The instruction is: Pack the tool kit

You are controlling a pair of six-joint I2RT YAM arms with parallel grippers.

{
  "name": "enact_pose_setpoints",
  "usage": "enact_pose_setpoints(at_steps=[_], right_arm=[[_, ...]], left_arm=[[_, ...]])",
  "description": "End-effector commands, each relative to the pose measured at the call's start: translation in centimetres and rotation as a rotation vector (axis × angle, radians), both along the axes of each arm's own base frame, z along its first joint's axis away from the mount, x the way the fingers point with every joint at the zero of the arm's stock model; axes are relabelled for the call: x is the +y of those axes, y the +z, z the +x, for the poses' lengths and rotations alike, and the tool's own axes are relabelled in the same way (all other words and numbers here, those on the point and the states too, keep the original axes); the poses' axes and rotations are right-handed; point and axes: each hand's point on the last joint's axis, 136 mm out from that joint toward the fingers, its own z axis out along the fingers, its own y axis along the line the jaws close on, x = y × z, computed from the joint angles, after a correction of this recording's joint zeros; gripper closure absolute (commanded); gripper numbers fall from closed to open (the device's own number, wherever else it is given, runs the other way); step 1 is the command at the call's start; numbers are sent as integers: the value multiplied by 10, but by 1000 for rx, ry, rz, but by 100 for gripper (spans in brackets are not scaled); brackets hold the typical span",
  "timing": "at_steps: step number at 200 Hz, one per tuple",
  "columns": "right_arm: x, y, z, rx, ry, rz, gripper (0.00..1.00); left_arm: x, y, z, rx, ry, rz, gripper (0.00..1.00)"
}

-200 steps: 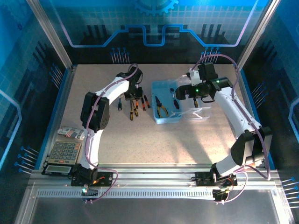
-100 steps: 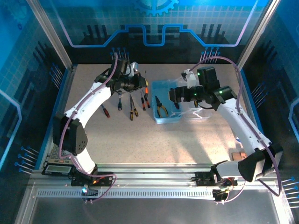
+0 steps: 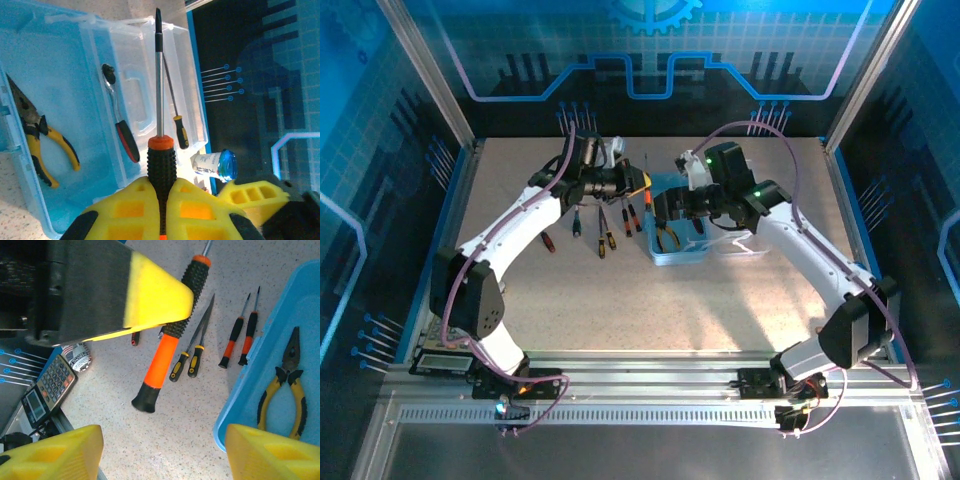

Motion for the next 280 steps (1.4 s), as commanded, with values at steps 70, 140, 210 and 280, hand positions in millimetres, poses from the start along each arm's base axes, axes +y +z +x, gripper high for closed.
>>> enact_pose_setpoints(at_steps=[70,140,210,280], right_arm=[[32,4,19,15,-1,65,56],[22,3,23,19,-30,44,100],[-83,-8,23,40,-211,-127,100],[-225,-70,12,180,-485,-578,100]], left_arm=[[-11,16,-10,-28,-45,-65,100],[-13,10,-10,-20,-61,-58,93],[52,12,4,-40,50,61,1],[157,-66,-20,126,213,547,1]])
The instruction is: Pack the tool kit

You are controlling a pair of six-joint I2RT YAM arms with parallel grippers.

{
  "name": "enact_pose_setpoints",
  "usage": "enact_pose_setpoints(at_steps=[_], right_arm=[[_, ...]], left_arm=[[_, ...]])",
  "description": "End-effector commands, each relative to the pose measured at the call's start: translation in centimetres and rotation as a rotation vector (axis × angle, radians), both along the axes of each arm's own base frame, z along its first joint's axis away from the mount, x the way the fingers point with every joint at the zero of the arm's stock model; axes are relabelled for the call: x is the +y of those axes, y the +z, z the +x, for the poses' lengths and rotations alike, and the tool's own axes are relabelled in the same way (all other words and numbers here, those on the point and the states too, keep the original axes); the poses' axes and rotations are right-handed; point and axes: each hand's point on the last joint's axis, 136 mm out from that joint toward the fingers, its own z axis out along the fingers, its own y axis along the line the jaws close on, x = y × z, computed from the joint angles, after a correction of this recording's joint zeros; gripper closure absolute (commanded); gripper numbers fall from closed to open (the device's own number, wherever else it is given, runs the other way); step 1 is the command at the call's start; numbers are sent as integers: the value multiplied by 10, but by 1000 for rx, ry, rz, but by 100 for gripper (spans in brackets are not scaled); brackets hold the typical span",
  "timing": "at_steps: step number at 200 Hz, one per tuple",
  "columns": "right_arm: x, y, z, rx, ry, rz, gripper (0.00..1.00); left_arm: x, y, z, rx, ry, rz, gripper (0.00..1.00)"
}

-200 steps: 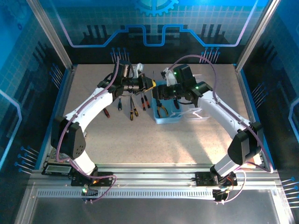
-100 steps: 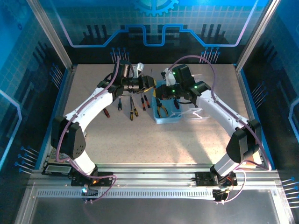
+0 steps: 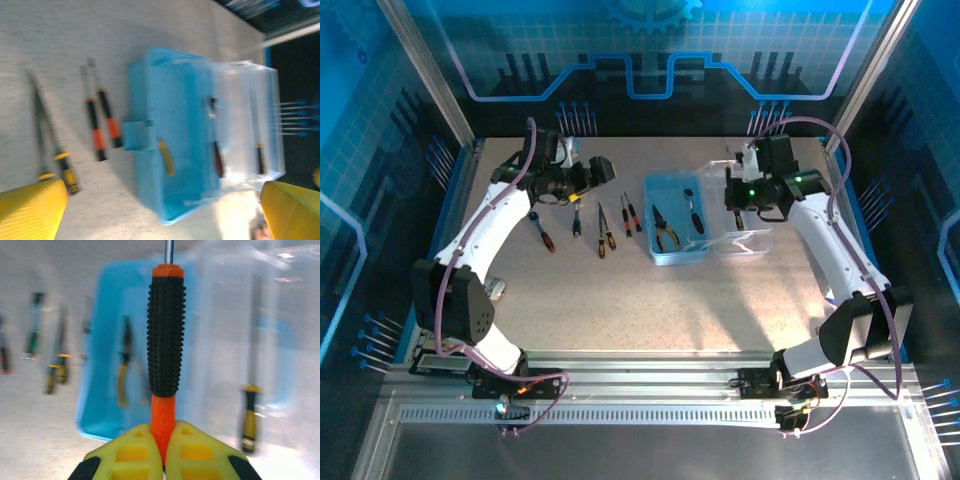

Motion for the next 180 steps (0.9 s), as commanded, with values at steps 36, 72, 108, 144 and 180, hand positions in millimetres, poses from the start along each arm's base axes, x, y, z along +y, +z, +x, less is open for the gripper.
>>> enact_pose_setpoints(at_steps=[36,72,108,144,180], right_arm=[[-83,-45,-17,155,-128,-276,100],[-86,-59,-11,183,-107,-297,100],[-85,-72,-4,203,-97,-302,100],[-89,-83,0,224,-97,-325,99],[-87,-86,3,222,-86,-324,89]], left_arm=[[43,-61,-44,162,17,275,1],[43,-78,-50,195,17,270,1],[42,-82,-48,205,14,266,1],[41,-84,-46,212,10,270,1],[42,-87,-46,220,7,272,1]])
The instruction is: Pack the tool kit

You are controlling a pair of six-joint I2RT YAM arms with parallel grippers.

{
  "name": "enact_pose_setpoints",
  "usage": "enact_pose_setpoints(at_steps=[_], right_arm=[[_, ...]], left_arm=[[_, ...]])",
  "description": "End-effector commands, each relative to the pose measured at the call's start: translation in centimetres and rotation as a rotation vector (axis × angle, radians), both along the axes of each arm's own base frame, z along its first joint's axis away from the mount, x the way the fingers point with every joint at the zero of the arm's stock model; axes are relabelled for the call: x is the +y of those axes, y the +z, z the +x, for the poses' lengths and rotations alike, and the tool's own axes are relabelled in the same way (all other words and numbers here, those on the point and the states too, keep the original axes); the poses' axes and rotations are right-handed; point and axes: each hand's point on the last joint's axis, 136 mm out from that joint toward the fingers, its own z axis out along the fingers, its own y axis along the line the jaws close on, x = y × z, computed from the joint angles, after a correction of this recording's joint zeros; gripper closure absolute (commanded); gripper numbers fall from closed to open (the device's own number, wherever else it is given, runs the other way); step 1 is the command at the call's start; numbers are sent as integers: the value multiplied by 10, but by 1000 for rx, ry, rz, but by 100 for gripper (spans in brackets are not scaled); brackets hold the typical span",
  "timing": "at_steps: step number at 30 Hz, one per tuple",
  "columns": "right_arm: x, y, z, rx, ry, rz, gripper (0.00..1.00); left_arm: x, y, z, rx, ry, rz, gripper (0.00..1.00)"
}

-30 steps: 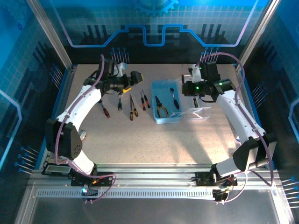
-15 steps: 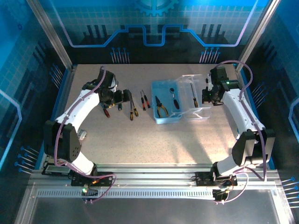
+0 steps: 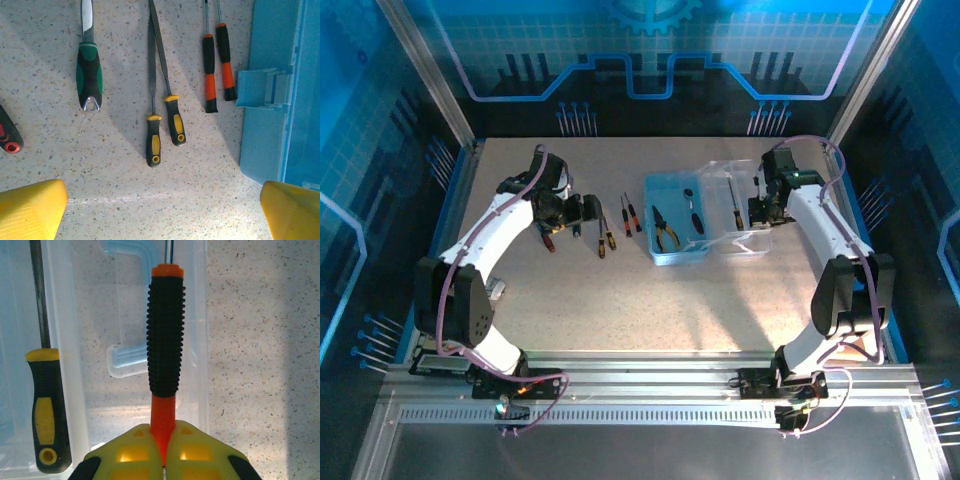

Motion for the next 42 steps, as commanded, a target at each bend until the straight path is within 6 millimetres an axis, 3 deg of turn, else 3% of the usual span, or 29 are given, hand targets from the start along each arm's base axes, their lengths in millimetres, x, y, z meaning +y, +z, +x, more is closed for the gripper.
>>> enact_pose_setpoints(at_steps=[1,7,15,18,20,21,26,31,42], right_arm=[[-4,-2,4,-2,12,-20,88],[-3,5,6,-14,13,-21,68],[10,36,3,-71,45,-20,55],[25,54,-1,-107,83,-5,34],[41,64,-4,-136,128,30,7],[50,68,-5,-149,155,54,0],[84,78,-12,-194,244,140,0],[97,73,-15,-185,268,168,0],[109,68,-13,-171,287,201,0]], left_arm=[[3,-6,0,15,-15,26,1],[3,-5,0,14,-15,24,1],[7,-9,0,29,-11,56,1],[10,-15,1,46,-6,70,1],[10,-21,3,60,-4,78,1],[10,-25,5,67,-6,79,1],[22,-53,12,126,10,167,1],[34,-66,28,142,49,211,1],[43,-81,100,117,81,231,6]])
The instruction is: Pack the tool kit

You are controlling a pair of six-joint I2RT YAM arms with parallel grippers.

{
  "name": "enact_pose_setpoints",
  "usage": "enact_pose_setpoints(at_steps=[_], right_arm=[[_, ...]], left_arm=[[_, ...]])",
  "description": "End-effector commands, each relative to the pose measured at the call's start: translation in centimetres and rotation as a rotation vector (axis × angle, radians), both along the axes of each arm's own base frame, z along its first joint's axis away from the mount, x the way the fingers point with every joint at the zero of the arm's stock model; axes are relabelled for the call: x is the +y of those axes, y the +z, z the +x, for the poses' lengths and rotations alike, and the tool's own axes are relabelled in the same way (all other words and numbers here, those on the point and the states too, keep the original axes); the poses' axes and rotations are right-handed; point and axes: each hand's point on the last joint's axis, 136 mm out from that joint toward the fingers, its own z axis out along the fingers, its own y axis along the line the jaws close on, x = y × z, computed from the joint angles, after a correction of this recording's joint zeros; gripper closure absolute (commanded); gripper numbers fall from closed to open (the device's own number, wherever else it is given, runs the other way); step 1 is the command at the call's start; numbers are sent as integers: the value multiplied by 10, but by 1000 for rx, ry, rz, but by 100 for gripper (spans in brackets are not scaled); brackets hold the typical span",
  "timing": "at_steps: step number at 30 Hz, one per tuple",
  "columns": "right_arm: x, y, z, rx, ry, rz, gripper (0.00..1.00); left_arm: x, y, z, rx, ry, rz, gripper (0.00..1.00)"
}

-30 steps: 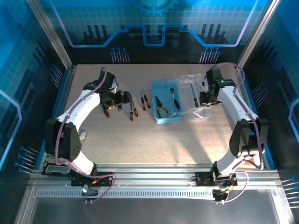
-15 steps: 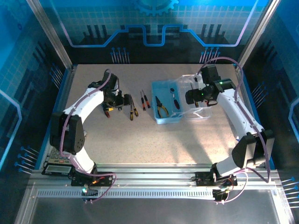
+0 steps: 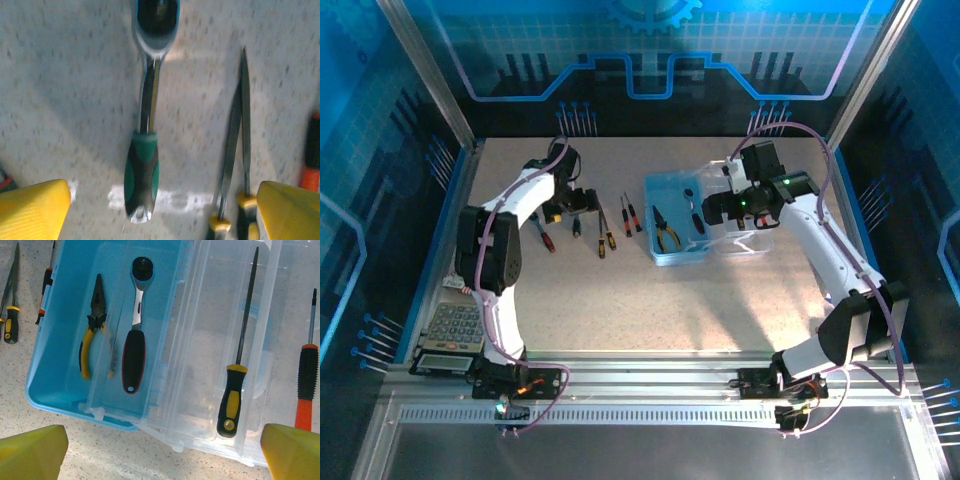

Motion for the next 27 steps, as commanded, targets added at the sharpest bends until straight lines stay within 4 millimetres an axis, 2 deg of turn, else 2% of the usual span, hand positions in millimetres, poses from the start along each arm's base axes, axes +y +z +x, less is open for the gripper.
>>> enact_pose_setpoints(at_steps=[1,8,14,18,23,27], right_arm=[[10,-5,-2,19,16,23,0],[11,-5,0,27,22,23,0],[11,-4,0,27,22,25,0],[12,-6,-1,35,20,27,0],[14,-6,2,37,24,34,0],[16,-1,4,29,27,41,0]], left_arm=[[9,-4,24,0,-1,36,8],[17,-29,56,32,14,48,15],[23,-50,67,80,14,86,23],[22,-56,67,95,7,83,35],[21,-62,60,121,-3,75,56],[19,-64,54,131,-7,64,67]])
